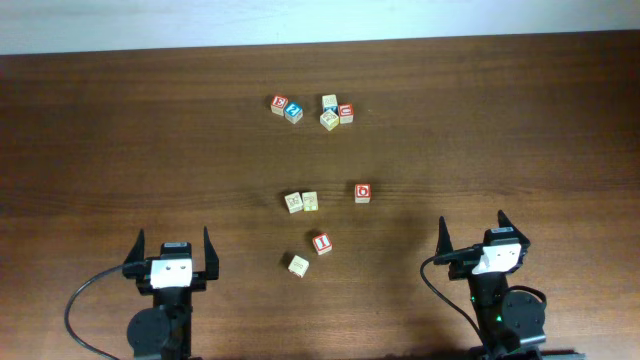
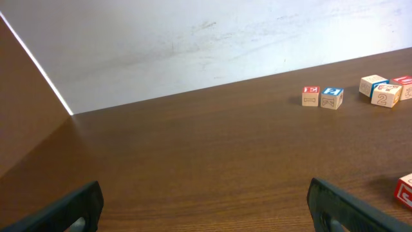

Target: Rotate 5 blocks

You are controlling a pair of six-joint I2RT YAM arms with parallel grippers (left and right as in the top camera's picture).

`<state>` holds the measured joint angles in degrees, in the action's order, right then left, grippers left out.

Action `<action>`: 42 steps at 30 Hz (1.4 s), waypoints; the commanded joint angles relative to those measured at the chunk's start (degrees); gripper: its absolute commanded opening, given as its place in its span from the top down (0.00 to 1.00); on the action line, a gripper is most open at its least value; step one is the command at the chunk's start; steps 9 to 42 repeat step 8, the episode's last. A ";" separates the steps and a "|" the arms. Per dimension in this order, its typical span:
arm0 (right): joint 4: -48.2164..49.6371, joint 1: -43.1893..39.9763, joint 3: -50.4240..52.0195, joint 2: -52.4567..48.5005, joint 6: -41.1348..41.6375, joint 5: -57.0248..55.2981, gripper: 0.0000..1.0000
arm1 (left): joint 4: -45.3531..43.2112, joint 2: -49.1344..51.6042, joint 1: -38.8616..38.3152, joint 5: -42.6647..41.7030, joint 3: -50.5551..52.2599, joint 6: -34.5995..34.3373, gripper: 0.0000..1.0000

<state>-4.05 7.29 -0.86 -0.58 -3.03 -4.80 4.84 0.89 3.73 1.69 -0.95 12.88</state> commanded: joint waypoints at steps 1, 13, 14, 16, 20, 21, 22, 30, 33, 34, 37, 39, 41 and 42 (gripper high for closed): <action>-0.09 0.37 0.55 0.39 0.04 0.28 0.01 | -0.20 -0.59 0.31 -0.66 0.46 0.92 0.01; -0.09 0.37 0.55 0.39 0.04 0.28 0.02 | -0.20 -0.59 0.31 -0.66 0.46 0.92 0.01; -0.09 0.37 0.55 0.39 0.04 0.28 0.02 | -0.20 -0.59 0.31 -0.66 0.46 0.92 0.01; -0.09 0.37 0.55 0.39 0.04 0.28 0.02 | -0.20 -0.59 0.31 -0.66 0.46 0.92 0.01; -0.09 0.37 0.55 0.39 0.04 0.28 0.02 | -0.20 -0.59 0.31 -0.66 0.46 0.92 0.01; -0.09 0.37 0.55 0.39 0.04 0.28 0.02 | -0.20 -0.59 0.31 -0.66 0.46 0.92 0.01; -0.09 0.37 0.55 0.39 0.04 0.28 0.02 | -0.20 -0.59 0.31 -0.66 0.46 0.92 0.01; -0.09 0.37 0.55 0.39 0.04 0.28 0.02 | -0.20 -0.59 0.31 -0.66 0.46 0.92 0.01; -0.09 0.37 0.55 0.39 0.04 0.28 0.02 | -0.20 -0.59 0.31 -0.66 0.46 0.92 0.01; -0.09 0.37 0.55 0.39 0.04 0.28 0.02 | -0.20 -0.59 0.31 -0.66 0.46 0.92 0.01; -0.09 0.37 0.55 0.39 0.04 0.28 0.02 | -0.20 -0.59 0.31 -0.66 0.46 0.92 0.01; -0.09 0.37 0.55 0.39 0.04 0.28 0.02 | -0.20 -0.59 0.31 -0.66 0.46 0.92 0.01; -0.09 0.37 0.55 0.39 0.04 0.28 0.02 | -0.20 -0.59 0.31 -0.66 0.46 0.92 0.01; -0.09 0.37 0.55 0.39 0.04 0.28 0.02 | -0.20 -0.59 0.31 -0.66 0.46 0.92 0.01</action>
